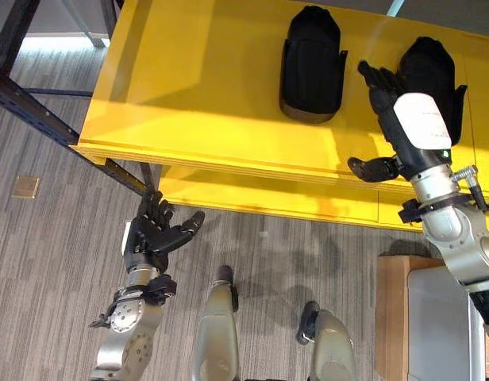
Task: Move parts from the plastic box to the shelf.
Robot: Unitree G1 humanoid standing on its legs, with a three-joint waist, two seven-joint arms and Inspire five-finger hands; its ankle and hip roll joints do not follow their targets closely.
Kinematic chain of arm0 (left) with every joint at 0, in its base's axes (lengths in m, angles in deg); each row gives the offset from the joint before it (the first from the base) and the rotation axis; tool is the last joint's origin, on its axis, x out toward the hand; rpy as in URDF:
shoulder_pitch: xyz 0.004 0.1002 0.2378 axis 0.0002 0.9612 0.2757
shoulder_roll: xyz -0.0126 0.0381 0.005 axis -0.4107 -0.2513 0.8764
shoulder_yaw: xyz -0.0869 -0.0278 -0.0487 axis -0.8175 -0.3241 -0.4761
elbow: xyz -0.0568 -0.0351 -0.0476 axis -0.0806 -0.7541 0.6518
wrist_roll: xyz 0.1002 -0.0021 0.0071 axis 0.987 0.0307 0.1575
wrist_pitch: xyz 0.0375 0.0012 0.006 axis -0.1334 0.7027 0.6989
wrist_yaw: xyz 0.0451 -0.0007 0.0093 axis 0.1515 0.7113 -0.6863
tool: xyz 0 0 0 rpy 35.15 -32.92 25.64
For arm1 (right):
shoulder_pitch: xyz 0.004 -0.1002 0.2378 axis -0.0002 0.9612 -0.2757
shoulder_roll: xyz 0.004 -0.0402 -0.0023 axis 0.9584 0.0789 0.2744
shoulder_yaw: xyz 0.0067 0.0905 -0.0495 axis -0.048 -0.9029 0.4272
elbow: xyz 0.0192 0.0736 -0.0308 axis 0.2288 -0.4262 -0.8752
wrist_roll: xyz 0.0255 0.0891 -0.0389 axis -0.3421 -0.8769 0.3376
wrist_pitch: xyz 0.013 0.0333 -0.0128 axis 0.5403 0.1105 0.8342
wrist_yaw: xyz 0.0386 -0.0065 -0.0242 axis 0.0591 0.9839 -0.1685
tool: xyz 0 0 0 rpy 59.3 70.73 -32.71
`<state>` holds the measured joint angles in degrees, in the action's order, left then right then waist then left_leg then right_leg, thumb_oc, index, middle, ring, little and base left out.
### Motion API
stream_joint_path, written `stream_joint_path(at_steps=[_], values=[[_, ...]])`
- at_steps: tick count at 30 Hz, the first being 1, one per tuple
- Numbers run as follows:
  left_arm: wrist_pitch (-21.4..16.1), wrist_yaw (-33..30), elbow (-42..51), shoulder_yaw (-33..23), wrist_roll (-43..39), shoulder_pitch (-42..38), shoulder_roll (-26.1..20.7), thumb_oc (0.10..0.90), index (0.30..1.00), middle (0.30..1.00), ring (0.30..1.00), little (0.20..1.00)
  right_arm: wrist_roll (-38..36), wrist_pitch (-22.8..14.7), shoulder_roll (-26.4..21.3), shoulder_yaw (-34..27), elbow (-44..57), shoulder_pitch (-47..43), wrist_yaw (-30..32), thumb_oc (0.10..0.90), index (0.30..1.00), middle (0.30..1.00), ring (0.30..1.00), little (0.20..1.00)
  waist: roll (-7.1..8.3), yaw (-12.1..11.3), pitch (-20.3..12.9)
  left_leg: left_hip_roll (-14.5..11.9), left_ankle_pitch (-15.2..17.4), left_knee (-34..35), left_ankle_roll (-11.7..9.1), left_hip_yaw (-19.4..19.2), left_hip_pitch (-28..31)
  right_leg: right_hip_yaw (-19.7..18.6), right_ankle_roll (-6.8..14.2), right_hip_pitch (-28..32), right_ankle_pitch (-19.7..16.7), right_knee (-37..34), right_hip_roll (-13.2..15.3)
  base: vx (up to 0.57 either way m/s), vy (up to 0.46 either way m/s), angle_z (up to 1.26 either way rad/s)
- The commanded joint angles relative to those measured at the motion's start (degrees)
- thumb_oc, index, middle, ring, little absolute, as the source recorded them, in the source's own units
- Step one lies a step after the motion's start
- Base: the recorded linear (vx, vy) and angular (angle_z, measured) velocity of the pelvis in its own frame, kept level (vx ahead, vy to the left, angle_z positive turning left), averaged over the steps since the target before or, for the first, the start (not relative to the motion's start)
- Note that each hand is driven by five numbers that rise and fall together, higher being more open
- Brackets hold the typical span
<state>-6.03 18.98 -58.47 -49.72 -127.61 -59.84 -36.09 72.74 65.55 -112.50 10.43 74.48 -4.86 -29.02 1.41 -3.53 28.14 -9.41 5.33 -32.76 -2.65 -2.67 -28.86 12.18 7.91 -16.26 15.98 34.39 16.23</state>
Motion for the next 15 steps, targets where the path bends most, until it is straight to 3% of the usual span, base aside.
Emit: stream_joint_path(at_steps=[1,15], values=[[-3.90,0.22,5.99,-2.61,3.90,1.12,-0.28,0.900,1.000,1.000,1.000,1.000,-0.46,-2.43,-0.60,-9.47,6.54,0.50,5.64,0.900,1.000,1.000,1.000,1.000,-0.50,1.42,-4.77,-5.82,-0.46,1.77,-3.08,3.54,2.09,-2.60,-2.78,2.69,0.64,-0.46,-1.82,-0.01,-0.008,-0.13],[-2.87,0.42,6.60,-4.14,6.61,2.40,1.24,0.900,1.000,1.000,1.000,1.000,1.27,-5.13,0.43,-19.26,14.44,17.24,3.14,0.900,1.000,1.000,1.000,1.000,0.37,4.24,-5.26,-6.94,-1.00,2.72,-3.65,2.63,2.75,-3.62,-2.69,1.76,0.34,-0.96,-2.53,0.00,-0.012,-0.06]])
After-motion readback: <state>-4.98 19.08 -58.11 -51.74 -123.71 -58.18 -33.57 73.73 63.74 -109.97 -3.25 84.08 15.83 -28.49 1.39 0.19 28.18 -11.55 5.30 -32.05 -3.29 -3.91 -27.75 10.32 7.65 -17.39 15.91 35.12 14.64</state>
